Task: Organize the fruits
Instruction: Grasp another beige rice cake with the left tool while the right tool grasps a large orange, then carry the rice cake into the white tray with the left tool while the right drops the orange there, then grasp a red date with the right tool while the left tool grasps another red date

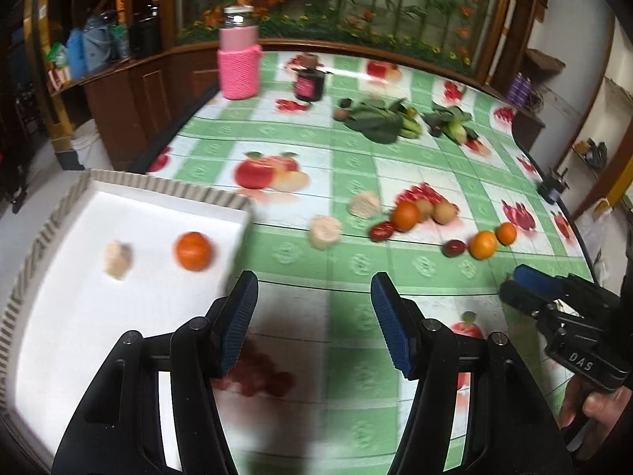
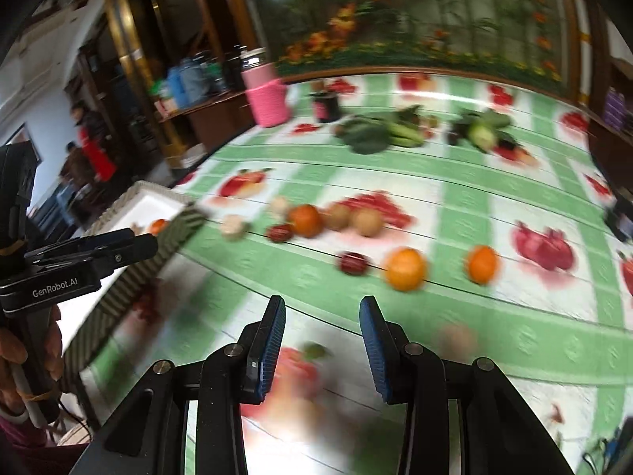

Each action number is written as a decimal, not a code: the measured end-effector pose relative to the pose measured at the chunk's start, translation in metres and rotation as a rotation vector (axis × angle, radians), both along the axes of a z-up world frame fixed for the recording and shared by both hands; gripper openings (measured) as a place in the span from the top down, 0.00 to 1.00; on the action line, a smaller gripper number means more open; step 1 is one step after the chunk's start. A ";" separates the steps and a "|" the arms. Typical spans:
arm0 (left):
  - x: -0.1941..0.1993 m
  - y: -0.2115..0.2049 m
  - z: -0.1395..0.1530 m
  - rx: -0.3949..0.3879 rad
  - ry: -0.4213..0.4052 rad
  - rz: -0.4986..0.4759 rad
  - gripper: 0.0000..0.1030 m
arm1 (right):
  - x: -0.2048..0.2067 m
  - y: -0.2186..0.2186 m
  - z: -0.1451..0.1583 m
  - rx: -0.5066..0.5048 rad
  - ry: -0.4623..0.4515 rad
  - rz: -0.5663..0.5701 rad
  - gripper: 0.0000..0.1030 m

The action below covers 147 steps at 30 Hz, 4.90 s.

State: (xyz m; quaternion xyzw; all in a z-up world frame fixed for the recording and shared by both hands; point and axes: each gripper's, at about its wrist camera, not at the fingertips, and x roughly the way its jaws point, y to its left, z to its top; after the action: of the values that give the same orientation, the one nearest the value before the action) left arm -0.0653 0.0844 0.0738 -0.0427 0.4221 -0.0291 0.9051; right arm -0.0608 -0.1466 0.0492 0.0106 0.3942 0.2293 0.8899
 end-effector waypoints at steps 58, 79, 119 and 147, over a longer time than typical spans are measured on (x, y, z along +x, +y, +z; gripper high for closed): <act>0.008 0.007 -0.010 0.013 0.012 -0.002 0.72 | 0.029 0.008 0.000 0.087 0.018 0.063 0.67; -0.050 0.152 0.002 0.052 0.015 0.257 0.72 | 0.019 0.208 0.019 0.142 0.049 0.457 0.68; -0.049 0.166 -0.036 -0.060 0.125 0.366 0.58 | 0.042 0.276 -0.022 -0.084 0.106 0.574 0.58; -0.075 0.059 0.021 0.092 -0.177 0.289 0.41 | -0.011 0.080 0.028 0.152 -0.038 0.235 0.58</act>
State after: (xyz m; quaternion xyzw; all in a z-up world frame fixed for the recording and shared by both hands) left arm -0.1401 0.1439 0.0946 -0.0587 0.3310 0.1173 0.9345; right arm -0.0714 -0.0663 0.0770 0.0273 0.3573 0.3612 0.8609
